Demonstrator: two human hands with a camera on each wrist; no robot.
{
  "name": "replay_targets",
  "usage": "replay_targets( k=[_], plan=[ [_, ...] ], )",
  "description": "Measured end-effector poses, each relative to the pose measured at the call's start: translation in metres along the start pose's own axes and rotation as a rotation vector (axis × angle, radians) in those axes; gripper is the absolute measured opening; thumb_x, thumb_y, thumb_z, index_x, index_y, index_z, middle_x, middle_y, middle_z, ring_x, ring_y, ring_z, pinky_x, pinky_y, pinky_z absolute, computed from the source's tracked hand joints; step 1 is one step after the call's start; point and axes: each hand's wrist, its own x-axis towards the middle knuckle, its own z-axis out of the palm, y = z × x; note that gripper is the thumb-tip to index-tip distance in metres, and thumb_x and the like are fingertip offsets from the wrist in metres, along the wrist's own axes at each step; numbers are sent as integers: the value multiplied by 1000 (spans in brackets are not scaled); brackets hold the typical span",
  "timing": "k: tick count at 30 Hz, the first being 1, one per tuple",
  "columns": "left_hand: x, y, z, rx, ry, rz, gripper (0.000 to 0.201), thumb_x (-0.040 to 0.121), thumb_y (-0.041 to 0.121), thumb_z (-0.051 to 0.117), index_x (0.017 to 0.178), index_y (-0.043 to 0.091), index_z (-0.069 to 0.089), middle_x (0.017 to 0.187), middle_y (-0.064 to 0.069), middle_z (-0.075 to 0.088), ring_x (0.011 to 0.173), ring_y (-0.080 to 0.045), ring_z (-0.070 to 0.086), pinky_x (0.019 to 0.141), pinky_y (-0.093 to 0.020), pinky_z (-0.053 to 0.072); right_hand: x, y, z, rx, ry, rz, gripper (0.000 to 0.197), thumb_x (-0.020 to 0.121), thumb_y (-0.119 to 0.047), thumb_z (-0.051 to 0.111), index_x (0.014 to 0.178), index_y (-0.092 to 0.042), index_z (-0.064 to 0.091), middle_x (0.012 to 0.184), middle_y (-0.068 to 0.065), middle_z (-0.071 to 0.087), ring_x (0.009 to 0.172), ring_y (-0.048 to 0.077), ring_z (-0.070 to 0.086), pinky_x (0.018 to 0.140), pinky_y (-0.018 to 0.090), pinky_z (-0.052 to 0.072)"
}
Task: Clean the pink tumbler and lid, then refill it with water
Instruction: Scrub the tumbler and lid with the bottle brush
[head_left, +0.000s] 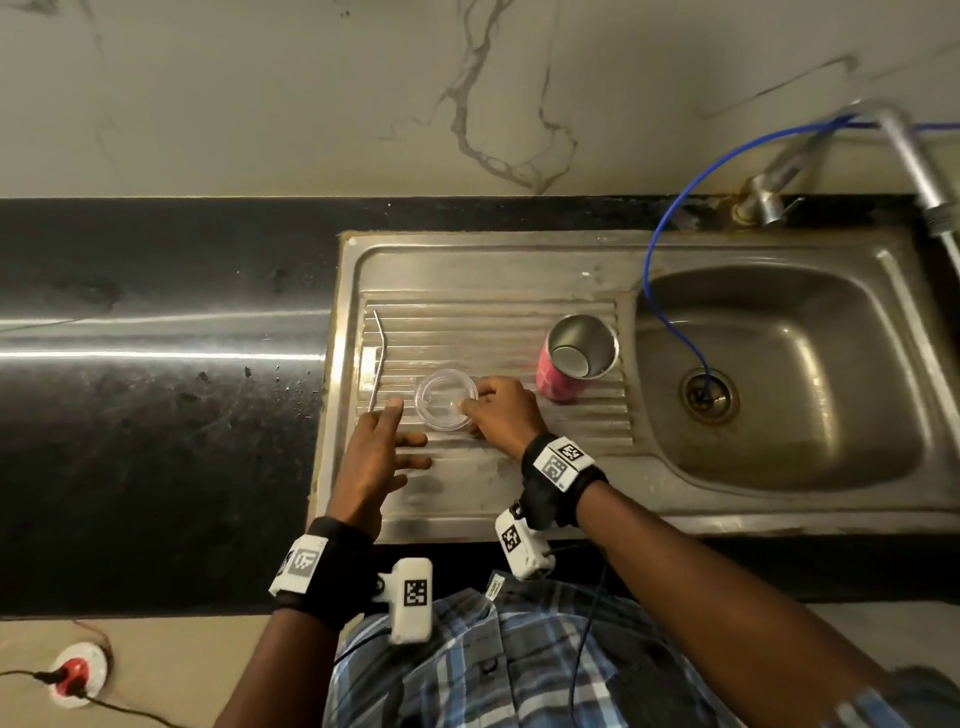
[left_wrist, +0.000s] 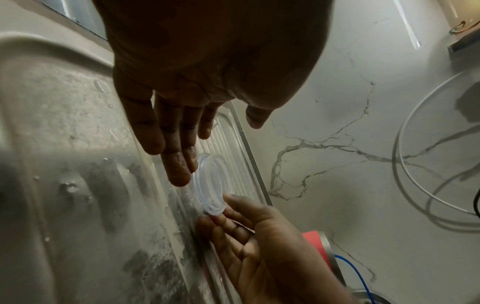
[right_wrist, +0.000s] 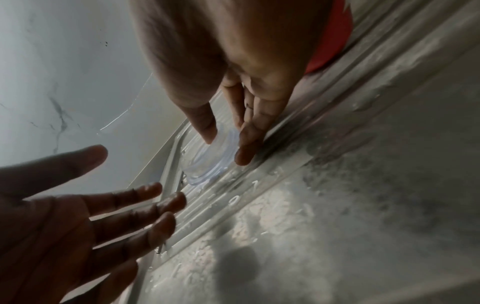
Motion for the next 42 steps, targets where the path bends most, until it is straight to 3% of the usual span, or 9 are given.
replay_targets(
  k=[4,10,13,17,22,29,32,37,42],
  plan=[
    [-7,-3,-6,-1,-13,14,43,109,55,47,131,21,59,115,-10,77,99,-31,76,85,-43,52,-17,21,-25,-56,-90,-48,47,78,-48,71,101,-7,69,86,6,76,77,15,69,84,52,59],
    [-19,-9,-10,28,-26,40,37,110,50,49,122,20,66,110,-8,80,94,-25,75,85,-42,50,-64,55,-117,-97,-6,-20,23,88,-31,81,103,-15,77,93,0,78,90,19,75,88,46,60],
    [-21,-12,-3,43,-36,37,37,109,49,51,122,17,66,110,-10,80,94,-26,75,86,-42,50,-65,64,-145,-62,183,-46,67,77,-44,89,133,-18,61,117,-5,69,105,12,67,83,23,52],
    [-25,-10,21,106,-79,61,33,107,45,57,119,16,67,108,-11,80,86,-22,73,79,-38,44,-38,59,-133,42,221,-248,124,59,-50,99,157,-26,27,152,-2,44,136,11,48,111,31,44],
    [-29,-5,50,194,-145,117,31,106,44,60,116,16,68,106,-7,80,83,-19,74,76,-38,42,-11,63,-105,184,285,-342,110,57,-39,101,146,-40,38,140,-6,60,129,16,61,107,50,52],
    [-26,-15,91,383,-181,238,24,105,39,64,110,16,70,100,-7,80,81,-17,74,66,-25,50,-22,59,-119,218,288,-381,96,61,-40,98,142,-33,48,131,-11,66,119,11,66,98,41,59],
    [-22,-24,114,638,-191,354,24,101,42,69,108,19,72,104,1,78,98,-18,72,88,-38,54,-39,68,-138,263,295,-366,86,62,-33,100,136,-26,58,122,-8,72,111,7,69,96,38,60],
    [-19,-25,159,1076,-349,556,66,88,50,81,145,27,56,160,-5,41,152,-28,29,120,-43,34,-72,90,-185,288,353,-351,79,59,-28,101,126,-42,60,118,-9,73,109,11,72,93,44,61],
    [-20,-22,212,1403,-341,485,118,72,69,84,165,40,17,178,3,-5,165,-28,-2,118,-77,24,-99,119,-237,201,452,-337,79,62,-17,100,130,-22,59,113,-9,72,97,-2,70,85,21,58]
  ],
)
